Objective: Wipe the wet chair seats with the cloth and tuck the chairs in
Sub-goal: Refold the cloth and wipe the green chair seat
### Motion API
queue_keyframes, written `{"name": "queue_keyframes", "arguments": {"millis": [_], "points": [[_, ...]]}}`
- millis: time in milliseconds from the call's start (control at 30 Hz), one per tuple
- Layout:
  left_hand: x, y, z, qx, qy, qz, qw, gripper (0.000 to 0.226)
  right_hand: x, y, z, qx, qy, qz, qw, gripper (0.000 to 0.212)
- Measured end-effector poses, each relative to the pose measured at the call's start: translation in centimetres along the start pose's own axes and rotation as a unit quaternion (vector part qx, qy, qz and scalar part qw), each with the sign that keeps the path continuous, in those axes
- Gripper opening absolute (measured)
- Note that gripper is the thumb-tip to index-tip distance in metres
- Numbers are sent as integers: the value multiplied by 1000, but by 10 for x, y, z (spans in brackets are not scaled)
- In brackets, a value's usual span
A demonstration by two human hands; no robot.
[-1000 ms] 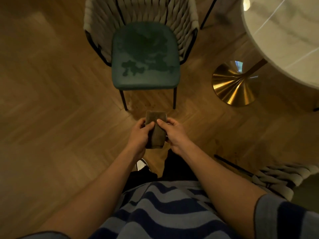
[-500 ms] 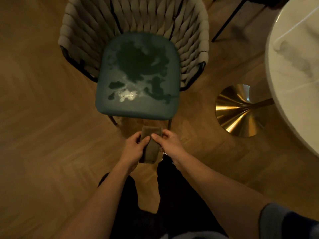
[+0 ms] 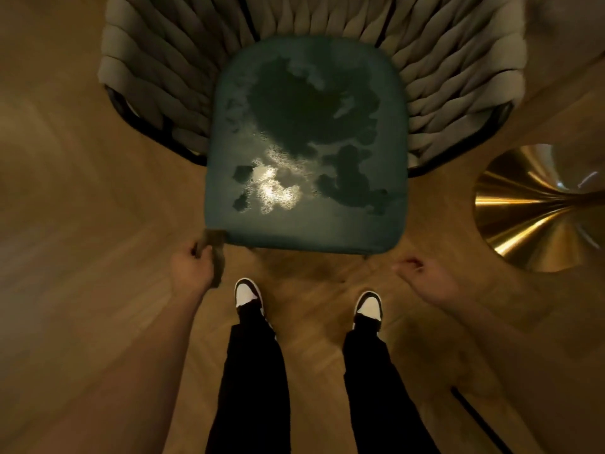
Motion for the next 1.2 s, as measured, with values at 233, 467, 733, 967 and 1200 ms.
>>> {"name": "queue_keyframes", "arguments": {"millis": [233, 467, 733, 967, 1200], "points": [[-9, 25, 45, 20, 63, 3, 998, 14, -5, -2, 58, 125, 32, 150, 980, 65], [-1, 31, 45, 55, 99, -16, 993, 14, -13, 10, 63, 82, 11, 278, 957, 80], [1, 54, 28, 105, 101, 39, 989, 20, -13, 6, 63, 57, -1, 295, 954, 59], [40, 109, -19, 69, 156, 36, 985, 24, -13, 6, 58, 54, -14, 305, 951, 56], [93, 166, -74, 16, 189, 18, 982, 29, -2, 5, 62, 51, -8, 342, 938, 79]]}}
Point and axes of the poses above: each hand's wrist, its own z-axis towards the middle knuckle, its own y-axis out of the palm, x = y × z, the point moved 7 cm from there along z, towards the middle knuckle, and after that the axes turned 9 degrees about z, right-handed, at the moved point
